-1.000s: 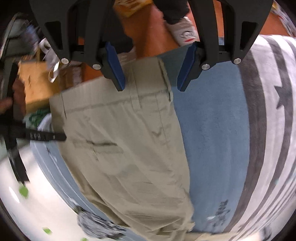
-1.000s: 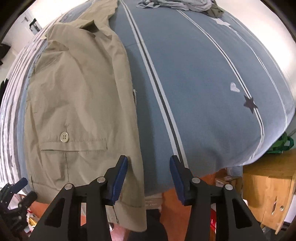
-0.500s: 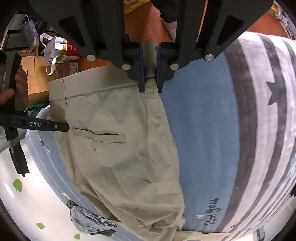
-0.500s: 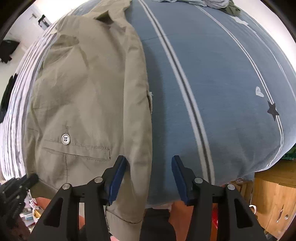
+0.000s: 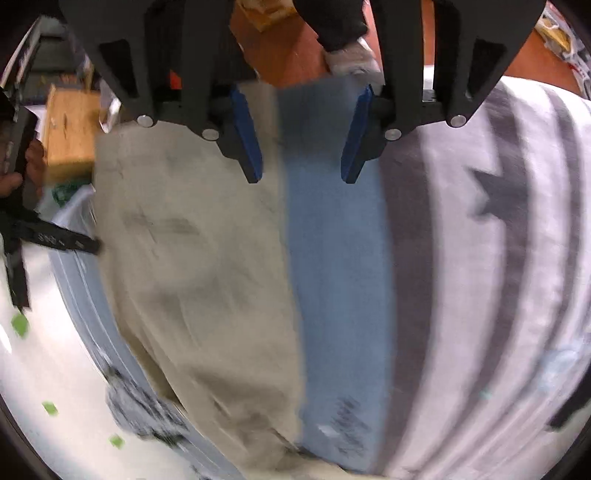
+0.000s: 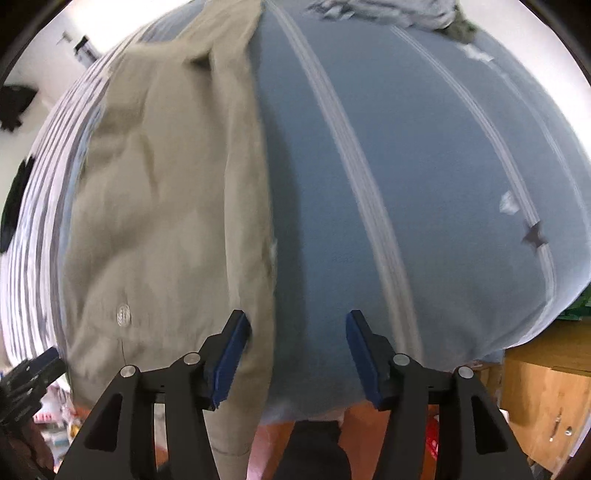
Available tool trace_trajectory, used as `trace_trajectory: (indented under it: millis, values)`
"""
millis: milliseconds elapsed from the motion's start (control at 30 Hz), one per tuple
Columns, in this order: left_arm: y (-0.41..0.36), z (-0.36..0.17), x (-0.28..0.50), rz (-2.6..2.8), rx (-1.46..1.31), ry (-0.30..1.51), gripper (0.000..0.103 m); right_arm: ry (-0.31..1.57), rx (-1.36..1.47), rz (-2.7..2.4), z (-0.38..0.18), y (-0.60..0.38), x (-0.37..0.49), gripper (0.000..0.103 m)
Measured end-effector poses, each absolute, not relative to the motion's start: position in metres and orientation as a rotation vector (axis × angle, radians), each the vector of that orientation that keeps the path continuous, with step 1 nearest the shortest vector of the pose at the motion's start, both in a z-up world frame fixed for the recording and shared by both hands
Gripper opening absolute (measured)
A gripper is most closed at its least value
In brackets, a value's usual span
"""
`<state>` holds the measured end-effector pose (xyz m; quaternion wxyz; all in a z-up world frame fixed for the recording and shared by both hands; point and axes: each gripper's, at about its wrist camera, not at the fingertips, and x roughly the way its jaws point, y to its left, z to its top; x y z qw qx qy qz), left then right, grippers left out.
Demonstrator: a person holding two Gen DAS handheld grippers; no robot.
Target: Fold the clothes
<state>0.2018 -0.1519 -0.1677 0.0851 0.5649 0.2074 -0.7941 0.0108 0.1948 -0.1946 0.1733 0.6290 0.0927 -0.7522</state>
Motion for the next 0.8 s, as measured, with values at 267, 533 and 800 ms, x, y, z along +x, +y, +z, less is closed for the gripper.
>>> trace_trajectory:
  millis: [267, 533, 800]
  values:
    - [-0.241, -0.141, 0.117, -2.335, 1.483, 0.577, 0.045, 0.284, 1.682, -2.249, -0.164, 0.148, -0.089, 0.051]
    - [-0.329, -0.131, -0.059, -2.307, 1.333, 0.647, 0.052, 0.265, 1.599, -2.117, -0.192, 0.093, -0.205, 0.052]
    - [-0.37, -0.156, -0.218, -2.35, 1.356, 0.607, 0.052, 0.376, 1.577, -2.07, -0.234, 0.091, -0.291, 0.052]
